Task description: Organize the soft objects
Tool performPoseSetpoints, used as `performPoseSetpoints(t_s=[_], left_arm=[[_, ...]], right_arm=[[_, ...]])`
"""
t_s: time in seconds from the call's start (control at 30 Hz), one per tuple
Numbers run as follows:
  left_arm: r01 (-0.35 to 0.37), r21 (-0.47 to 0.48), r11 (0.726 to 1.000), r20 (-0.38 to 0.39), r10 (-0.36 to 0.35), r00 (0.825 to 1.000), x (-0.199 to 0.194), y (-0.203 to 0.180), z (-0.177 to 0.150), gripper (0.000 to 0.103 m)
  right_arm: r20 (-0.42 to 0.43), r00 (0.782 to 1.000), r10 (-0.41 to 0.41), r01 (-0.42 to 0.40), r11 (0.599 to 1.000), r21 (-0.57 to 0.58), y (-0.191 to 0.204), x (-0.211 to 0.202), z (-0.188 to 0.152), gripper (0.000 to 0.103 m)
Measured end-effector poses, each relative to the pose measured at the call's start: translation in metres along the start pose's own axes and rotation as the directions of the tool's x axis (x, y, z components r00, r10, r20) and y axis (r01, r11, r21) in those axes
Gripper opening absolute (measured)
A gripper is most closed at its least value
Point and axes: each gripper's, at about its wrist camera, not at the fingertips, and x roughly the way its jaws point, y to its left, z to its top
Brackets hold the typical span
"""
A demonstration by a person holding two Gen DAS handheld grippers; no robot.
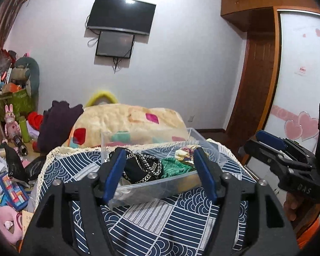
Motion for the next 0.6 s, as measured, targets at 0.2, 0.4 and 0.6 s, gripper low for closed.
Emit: performPoseSetpoints(t_s=[0.2,0.4,0.6], left_arm=[[-0.001,0.019,1.0,0.042,0.0,0.999,-0.015,-0.007,0.0,0.078],[-0.004,0.027,1.0,0.069,0.002,0.998,-0.023,-0.013,-0.004,0.089],[-0.009,0.053,0.999,0.077,0.005,0.997,-0.025,-0.021,-0.01,0.093]], right_arm=[[0.037,0.999,0.017,-0.016,1.0,-0.012,0.008,-0.003,0.0,0.082],[0.053,0.998,0.019,-0.019,1.0,-0.009,0.009,-0.002,-0.004,0.087],[0.077,0.997,0.014,-0.014,1.0,0.0,0.01,-0.007,-0.009,0.09]])
